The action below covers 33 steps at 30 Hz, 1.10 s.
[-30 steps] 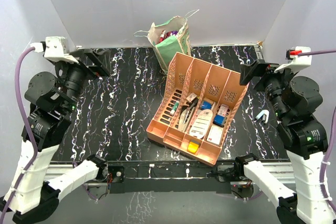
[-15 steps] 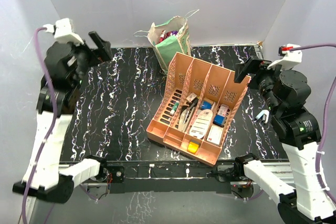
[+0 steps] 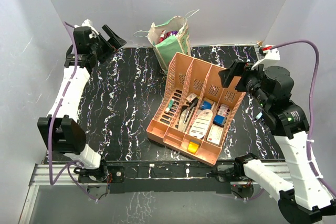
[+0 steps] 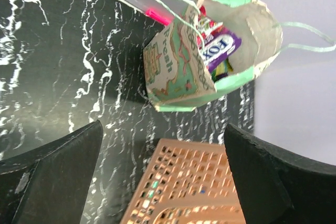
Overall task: Take the snacks out of the paper bag
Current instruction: Move the paper bag to the center of the board.
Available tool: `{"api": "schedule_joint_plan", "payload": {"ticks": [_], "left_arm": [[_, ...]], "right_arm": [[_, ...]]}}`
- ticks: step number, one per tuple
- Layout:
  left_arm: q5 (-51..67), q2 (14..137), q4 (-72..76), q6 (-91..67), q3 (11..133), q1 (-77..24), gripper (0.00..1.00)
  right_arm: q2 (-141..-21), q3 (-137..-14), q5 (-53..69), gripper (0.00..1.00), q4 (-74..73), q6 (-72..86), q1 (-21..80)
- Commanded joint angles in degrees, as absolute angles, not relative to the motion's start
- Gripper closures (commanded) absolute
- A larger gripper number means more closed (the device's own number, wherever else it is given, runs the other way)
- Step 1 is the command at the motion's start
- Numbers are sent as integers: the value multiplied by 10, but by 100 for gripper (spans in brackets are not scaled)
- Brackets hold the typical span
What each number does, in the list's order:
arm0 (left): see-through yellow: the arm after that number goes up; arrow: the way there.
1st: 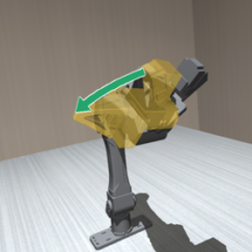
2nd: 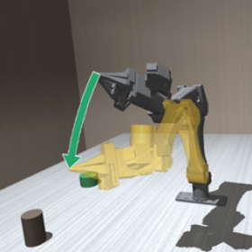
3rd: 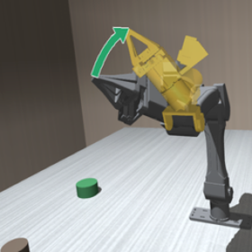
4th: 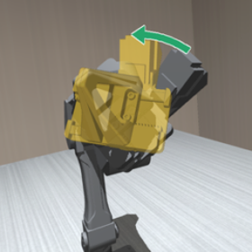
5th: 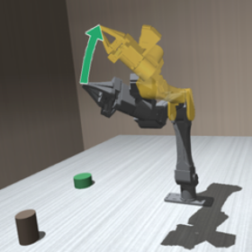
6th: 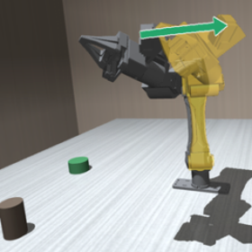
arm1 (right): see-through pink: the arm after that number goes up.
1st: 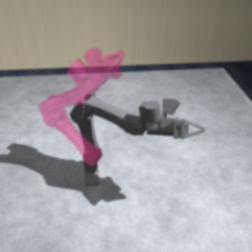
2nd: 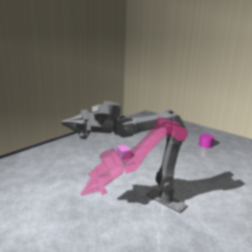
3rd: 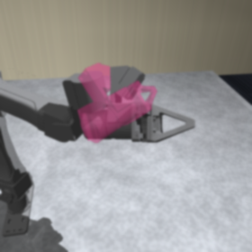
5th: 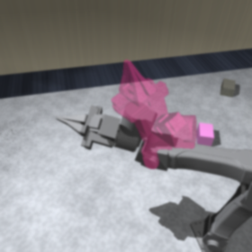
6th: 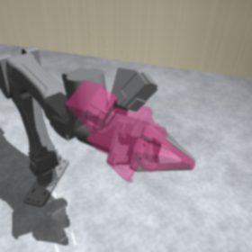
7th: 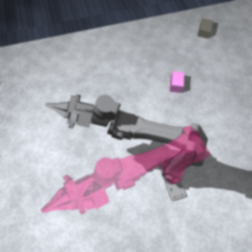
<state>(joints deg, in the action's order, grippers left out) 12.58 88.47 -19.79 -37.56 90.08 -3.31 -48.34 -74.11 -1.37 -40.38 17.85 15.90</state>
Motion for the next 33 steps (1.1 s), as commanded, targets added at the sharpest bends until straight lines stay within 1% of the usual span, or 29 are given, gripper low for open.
{"api": "schedule_joint_plan", "payload": {"ticks": [1, 6, 9, 12, 18, 25, 28, 30, 33], "left_arm": [[180, 917, -114, -503, 904, -9, 2], [191, 974, -30, -592, 921, 8, 2], [202, 1001, 39, -656, 919, 14, 2], [218, 1032, 108, -710, 925, 15, 2], [236, 1104, 130, -766, 987, 7, 2], [223, 1177, 103, -738, 1047, -24, 2], [216, 1201, 93, -700, 1068, -34, 2], [205, 1216, 65, -655, 1093, -38, 2], [189, 1236, 22, -574, 1128, -41, 2]], "right_arm": [[-484, -744, -73, 2, -373, 229, 163], [-478, -739, -169, 2, -376, 325, 164], [-468, -747, -140, 2, -374, 327, 164], [-438, -724, -105, 2, -324, 308, 164], [-435, -717, -85, 2, -300, 308, 164], [-429, -724, -91, 2, -299, 313, 164], [-427, -722, -95, 2, -302, 309, 164], [-435, -717, -64, 2, -302, 297, 164], [-457, -700, 20, 2, -302, 279, 164]]}}
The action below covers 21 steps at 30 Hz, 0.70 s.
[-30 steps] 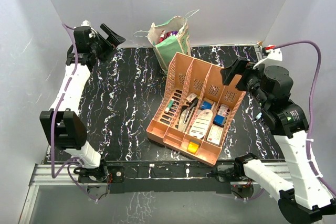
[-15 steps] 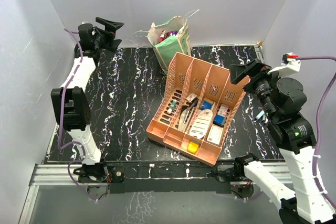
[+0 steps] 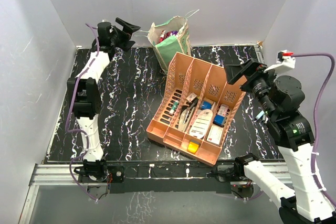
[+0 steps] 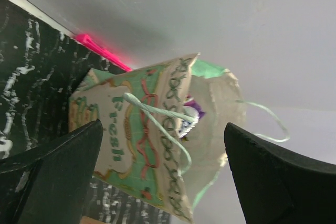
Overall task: Take the snacks out of the paper bag
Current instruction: Move the paper bag to the center of the board.
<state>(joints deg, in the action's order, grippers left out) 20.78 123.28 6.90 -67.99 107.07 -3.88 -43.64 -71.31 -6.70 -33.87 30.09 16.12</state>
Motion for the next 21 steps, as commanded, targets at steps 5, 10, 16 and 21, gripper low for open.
{"api": "schedule_joint_plan", "payload": {"ticks": [5, 10, 16, 21], "left_arm": [[197, 1261, 38, -476, 1151, -47, 2], [281, 1290, 141, -492, 1126, -47, 2], [360, 1335, 270, -563, 1143, -47, 3], [374, 1322, 334, -571, 1117, -47, 13]], "right_arm": [[-474, -676, 72, 2, -298, 274, 164], [-464, -651, 115, 2, -268, 245, 164], [-474, -624, 244, 2, -261, 193, 164], [-472, -585, 297, 2, -240, 207, 165]]}}
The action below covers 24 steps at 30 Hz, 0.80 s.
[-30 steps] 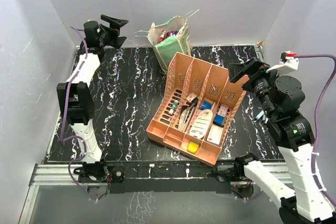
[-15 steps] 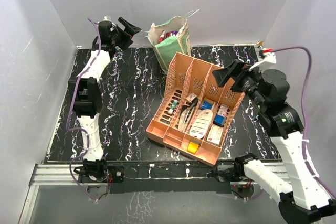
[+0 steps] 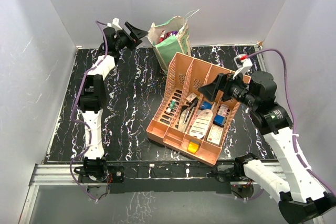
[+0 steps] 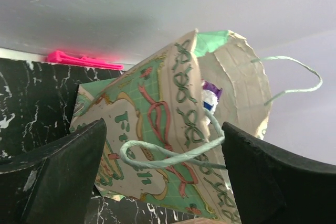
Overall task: Take the snacks out of the paper bag
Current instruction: Move the paper bag to the center of the board.
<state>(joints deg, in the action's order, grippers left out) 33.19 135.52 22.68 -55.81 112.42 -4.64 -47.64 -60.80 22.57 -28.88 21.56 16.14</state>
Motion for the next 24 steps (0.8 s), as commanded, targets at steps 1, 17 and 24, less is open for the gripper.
{"api": "schedule_joint_plan", "payload": {"ticks": [1, 17, 24], "left_arm": [[376, 1318, 343, -572, 1112, -47, 15], [372, 1222, 317, -594, 1015, -22, 71], [392, 1202, 312, -618, 1009, -11, 87]], "right_arm": [[-470, -578, 302, 2, -231, 214, 165], [-514, -573, 276, 2, -206, 232, 250], [-575, -577, 126, 2, -205, 245, 423]]}}
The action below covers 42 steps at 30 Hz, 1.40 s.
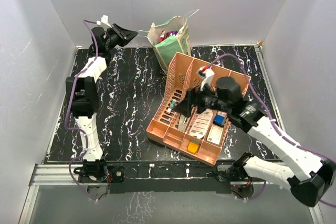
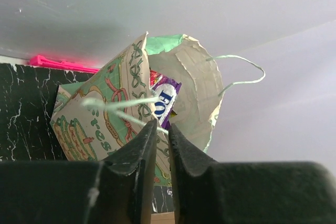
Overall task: Take the snacks out of the paper bag
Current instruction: Move the paper bag to the center of the board.
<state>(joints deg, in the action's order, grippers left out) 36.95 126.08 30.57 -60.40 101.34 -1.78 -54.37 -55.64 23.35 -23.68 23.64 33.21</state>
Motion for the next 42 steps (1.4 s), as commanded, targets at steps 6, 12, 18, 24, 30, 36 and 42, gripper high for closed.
{"api": "schedule_joint_plan", "payload": {"ticks": [6, 12, 18, 24, 30, 36, 42], "left_arm": [[394, 1200, 304, -637, 1006, -11, 91], [355, 1197, 199, -487, 1037, -10, 22], [412, 1270, 126, -351, 1168, -8, 2], [422, 1326, 182, -398, 1204, -9, 2], [436, 1360, 198, -399, 1243, -25, 2], [435, 1337, 208, -391, 1195, -37, 35], [433, 1319, 228, -403, 1174, -36, 61]], "right_arm": [[-664, -620, -28, 2, -218, 255, 583], [-687, -625, -19, 2, -189, 274, 601], [-669, -615, -30, 2, -183, 268, 601], [-668, -612, -43, 2, -184, 268, 601], [-676, -617, -35, 2, -183, 271, 601], [-682, -613, -36, 2, -179, 274, 602], [-679, -607, -24, 2, -172, 281, 603]]}}
